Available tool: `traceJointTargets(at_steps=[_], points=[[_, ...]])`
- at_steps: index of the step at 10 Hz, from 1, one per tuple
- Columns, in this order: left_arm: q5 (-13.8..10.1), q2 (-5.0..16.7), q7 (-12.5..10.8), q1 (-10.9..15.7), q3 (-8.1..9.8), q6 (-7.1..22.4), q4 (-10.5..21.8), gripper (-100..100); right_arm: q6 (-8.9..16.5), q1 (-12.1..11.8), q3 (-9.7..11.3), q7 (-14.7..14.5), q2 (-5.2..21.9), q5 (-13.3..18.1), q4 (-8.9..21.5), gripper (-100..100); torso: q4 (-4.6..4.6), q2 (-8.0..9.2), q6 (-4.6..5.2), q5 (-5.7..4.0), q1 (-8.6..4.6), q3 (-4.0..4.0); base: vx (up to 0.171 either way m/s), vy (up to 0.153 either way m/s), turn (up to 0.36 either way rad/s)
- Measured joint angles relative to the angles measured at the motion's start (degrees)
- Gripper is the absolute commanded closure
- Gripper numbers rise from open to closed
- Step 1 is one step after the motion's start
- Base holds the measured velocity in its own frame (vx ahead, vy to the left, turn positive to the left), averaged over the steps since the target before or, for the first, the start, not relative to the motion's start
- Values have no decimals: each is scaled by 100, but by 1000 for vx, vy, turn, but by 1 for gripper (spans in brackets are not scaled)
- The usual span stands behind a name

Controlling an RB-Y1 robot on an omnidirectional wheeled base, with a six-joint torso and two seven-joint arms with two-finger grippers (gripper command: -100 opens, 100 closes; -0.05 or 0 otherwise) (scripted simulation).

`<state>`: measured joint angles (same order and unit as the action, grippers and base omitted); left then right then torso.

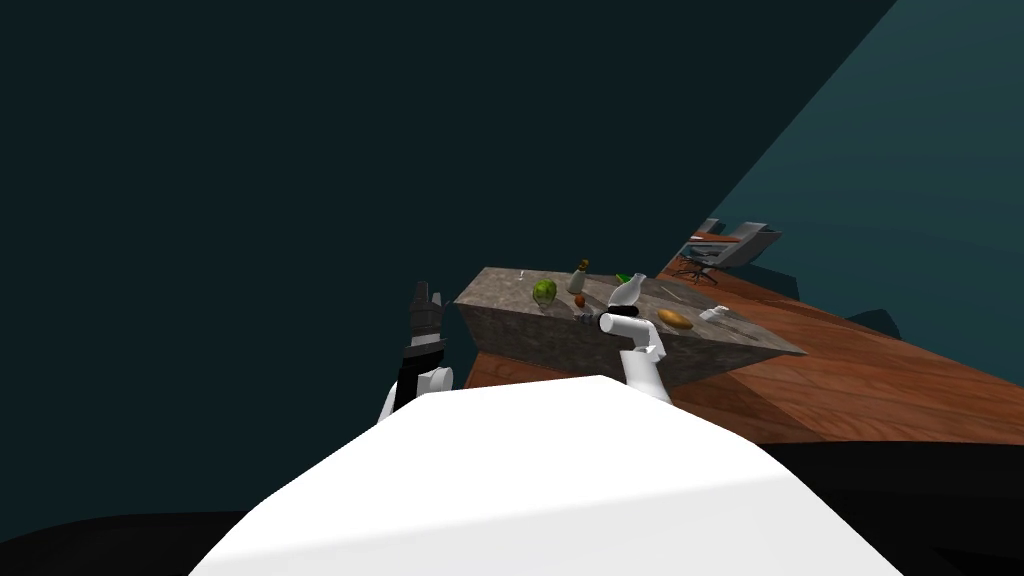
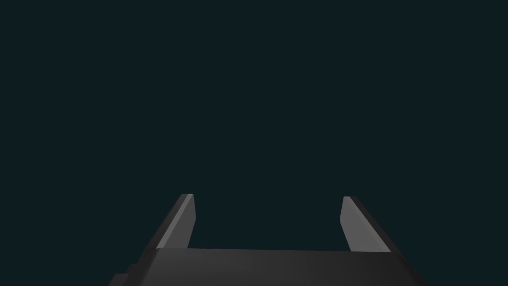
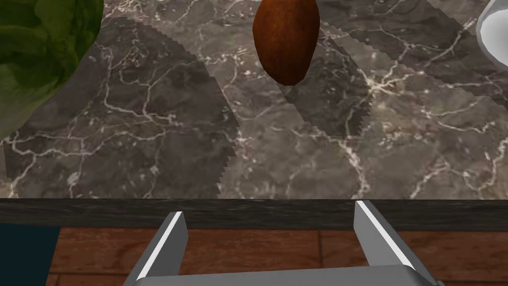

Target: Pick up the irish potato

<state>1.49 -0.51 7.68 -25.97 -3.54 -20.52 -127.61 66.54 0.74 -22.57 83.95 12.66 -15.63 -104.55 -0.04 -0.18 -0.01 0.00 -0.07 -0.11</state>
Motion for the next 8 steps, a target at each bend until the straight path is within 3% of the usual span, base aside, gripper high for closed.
traceJointTargets(at_steps=[8], points=[[0,0,0,0,0,0,0,0,1177,438,-347,892,86,-196,319,-100,-2,-6,1,-3,-12,-4,46,-29,27]])
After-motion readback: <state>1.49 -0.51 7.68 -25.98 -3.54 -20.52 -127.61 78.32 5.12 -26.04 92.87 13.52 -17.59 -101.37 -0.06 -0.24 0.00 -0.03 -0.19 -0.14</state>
